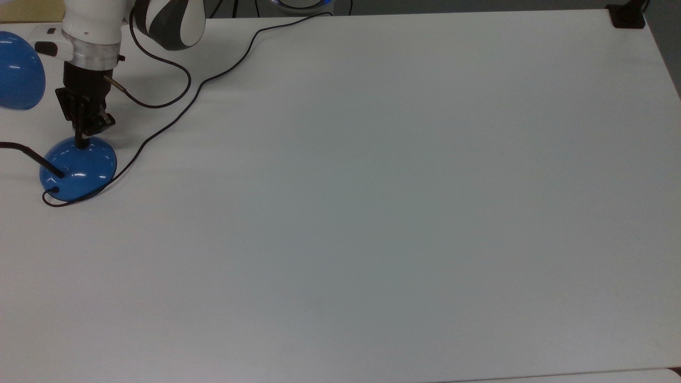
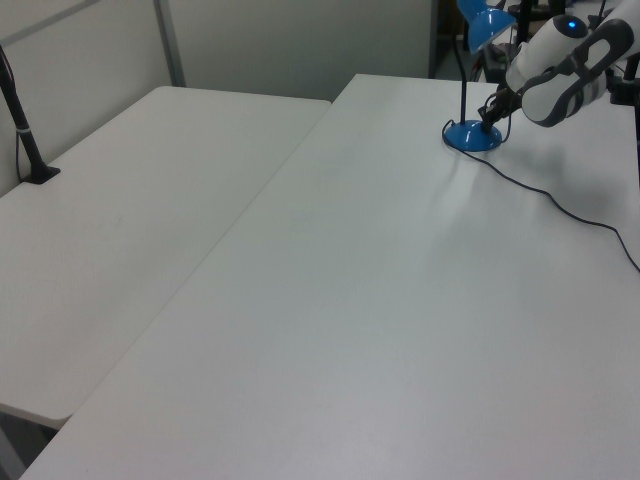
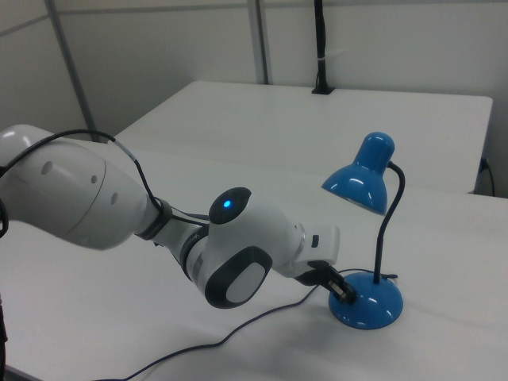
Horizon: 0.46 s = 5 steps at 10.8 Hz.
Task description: Turn on the lamp
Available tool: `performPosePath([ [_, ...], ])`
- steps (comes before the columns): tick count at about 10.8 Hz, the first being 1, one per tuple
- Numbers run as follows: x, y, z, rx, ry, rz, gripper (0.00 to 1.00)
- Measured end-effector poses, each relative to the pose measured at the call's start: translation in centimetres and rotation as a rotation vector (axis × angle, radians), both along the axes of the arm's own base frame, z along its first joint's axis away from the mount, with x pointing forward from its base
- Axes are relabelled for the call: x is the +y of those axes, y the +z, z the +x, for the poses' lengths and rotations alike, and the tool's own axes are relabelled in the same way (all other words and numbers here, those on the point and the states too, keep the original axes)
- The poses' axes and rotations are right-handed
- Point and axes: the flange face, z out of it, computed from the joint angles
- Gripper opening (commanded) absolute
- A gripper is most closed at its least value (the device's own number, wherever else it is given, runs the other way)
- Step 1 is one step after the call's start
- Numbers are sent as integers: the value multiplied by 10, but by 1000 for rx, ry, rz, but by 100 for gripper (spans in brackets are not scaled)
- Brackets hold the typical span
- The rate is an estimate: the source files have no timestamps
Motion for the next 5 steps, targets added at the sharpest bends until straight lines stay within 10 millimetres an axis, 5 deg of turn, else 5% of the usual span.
performPosePath([
  [5, -3, -1, 8, -4, 3, -8, 0],
])
